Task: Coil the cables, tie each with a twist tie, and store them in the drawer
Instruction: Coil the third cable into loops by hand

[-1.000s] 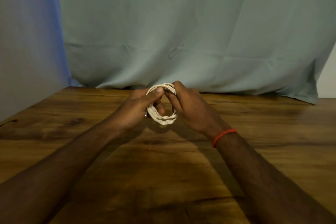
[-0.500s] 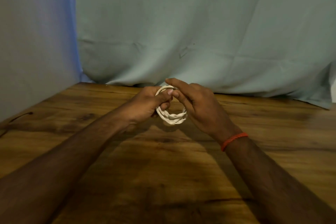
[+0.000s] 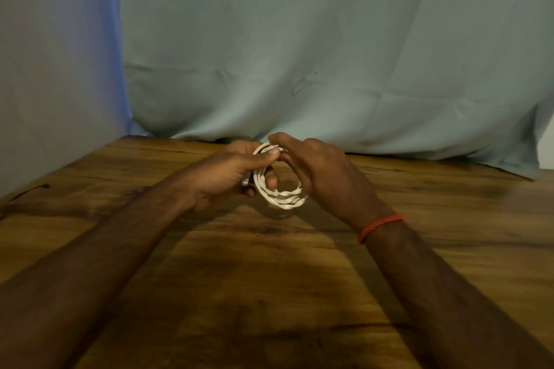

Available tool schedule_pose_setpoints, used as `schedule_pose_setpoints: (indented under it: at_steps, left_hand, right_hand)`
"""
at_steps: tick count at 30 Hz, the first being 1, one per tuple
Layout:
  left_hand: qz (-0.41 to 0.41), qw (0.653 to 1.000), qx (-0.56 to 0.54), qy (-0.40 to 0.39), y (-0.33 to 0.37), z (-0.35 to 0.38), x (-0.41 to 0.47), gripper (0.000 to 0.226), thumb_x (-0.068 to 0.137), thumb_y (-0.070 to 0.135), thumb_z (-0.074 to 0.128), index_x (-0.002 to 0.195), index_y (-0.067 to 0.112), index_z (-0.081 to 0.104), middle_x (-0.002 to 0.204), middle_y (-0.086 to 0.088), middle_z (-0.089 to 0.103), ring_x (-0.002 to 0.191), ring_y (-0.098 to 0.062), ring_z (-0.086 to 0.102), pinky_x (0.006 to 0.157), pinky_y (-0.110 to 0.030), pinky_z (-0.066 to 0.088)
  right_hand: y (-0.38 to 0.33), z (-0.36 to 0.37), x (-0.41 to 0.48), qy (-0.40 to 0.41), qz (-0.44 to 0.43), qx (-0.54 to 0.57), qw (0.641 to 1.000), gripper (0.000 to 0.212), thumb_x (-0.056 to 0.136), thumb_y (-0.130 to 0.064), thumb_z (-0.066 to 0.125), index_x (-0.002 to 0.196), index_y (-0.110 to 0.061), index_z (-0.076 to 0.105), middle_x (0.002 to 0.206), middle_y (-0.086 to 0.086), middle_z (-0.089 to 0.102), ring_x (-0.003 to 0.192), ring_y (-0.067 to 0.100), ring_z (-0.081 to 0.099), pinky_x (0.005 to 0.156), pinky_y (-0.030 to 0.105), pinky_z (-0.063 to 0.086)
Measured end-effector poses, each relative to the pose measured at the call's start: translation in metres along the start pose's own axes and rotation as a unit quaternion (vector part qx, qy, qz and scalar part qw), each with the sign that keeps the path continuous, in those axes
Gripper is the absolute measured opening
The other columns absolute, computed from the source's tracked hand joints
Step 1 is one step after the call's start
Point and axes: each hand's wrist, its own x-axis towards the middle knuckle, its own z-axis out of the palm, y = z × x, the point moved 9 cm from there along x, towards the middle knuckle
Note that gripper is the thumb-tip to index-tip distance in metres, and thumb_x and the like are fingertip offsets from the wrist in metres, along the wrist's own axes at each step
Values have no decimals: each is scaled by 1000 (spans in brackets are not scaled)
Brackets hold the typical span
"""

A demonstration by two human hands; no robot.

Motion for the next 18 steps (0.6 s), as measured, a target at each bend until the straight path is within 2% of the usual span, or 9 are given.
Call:
schedule_pose_setpoints:
  at_steps: [2,5,7,9,11,13,15,18]
  left_hand:
    - [17,999,17,21,3,-1,1,41,90,40,64,115,7,66,70,-9,67,59,-16,55,57,-30,34]
    - [40,997,58,43,7,-4,2,41,88,41,61,113,10,69,77,-11,73,64,-19,57,56,-27,37]
    - [45,994,85,44,10,-5,1,37,87,41,59,110,14,72,80,-11,75,64,-16,59,55,-23,40]
    - [35,996,84,28,7,-3,1,34,90,40,59,106,14,73,85,-15,75,69,-20,64,66,-27,46]
    - [17,997,74,7,0,-2,3,40,94,43,58,110,9,71,90,-19,75,81,-31,65,78,-39,45]
    - [4,997,83,-1,-5,-2,4,47,92,45,53,115,8,69,87,-15,74,80,-31,61,74,-38,43]
    - [3,996,87,-5,-4,0,3,44,96,45,53,113,7,70,81,-10,73,75,-27,57,66,-33,40]
    - [3,996,86,6,0,0,-1,37,100,40,47,92,10,67,74,-6,70,66,-18,59,65,-31,40]
  right_hand:
    - [0,0,-1,0,0,-9,1000,37,104,-35,41,141,-33,41,80,3,52,69,26,54,60,45,50]
    - [0,-2,-2,-2,-3,-29,1000,44,102,-24,50,145,-30,41,84,3,54,70,27,56,59,45,50]
    - [-1,-2,-2,-4,-8,-39,999,45,101,-21,51,145,-29,41,85,4,53,69,27,55,58,46,49]
    - [-2,-2,-2,-10,-13,-43,999,43,103,-22,48,145,-29,42,85,4,53,68,27,54,58,47,49]
    - [-4,-1,-3,-15,-23,-55,998,45,102,-19,50,145,-30,41,86,4,53,68,26,54,58,47,50]
    - [-4,1,-4,-19,-24,-63,998,49,100,-15,54,144,-30,39,87,4,54,67,26,54,57,46,50]
    - [-3,1,-4,-14,-20,-70,997,53,98,-13,57,144,-31,38,87,4,54,67,26,55,55,46,50]
    - [-8,-4,-3,11,-18,-49,999,40,103,-25,50,142,-30,44,88,3,58,70,26,58,59,44,51]
